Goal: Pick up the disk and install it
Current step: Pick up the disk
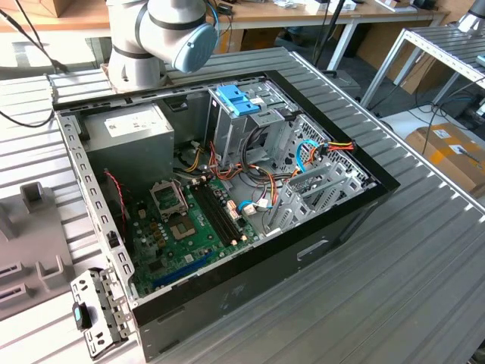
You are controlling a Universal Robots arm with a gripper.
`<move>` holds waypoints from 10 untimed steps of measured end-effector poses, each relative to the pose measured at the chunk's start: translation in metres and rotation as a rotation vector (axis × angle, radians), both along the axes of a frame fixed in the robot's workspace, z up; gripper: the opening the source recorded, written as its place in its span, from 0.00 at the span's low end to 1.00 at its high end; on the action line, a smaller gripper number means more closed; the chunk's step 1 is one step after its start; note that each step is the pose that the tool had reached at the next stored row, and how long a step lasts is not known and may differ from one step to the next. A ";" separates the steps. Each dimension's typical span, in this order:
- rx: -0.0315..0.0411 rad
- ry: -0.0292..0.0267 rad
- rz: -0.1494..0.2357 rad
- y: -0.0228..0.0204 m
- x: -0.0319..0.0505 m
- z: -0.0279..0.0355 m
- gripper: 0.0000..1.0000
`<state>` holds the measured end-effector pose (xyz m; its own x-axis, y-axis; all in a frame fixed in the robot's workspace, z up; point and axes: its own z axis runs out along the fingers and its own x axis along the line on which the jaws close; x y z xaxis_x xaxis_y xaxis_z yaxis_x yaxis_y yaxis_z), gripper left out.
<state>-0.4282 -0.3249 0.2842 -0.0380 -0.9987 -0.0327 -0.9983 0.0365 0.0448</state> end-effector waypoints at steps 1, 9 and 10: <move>0.0007 0.0000 0.000 0.0000 0.0000 0.0017 0.36; 0.0036 -0.0003 0.000 0.0000 0.0000 0.0079 0.36; 0.0037 -0.0002 0.000 0.0000 0.0000 0.0084 0.36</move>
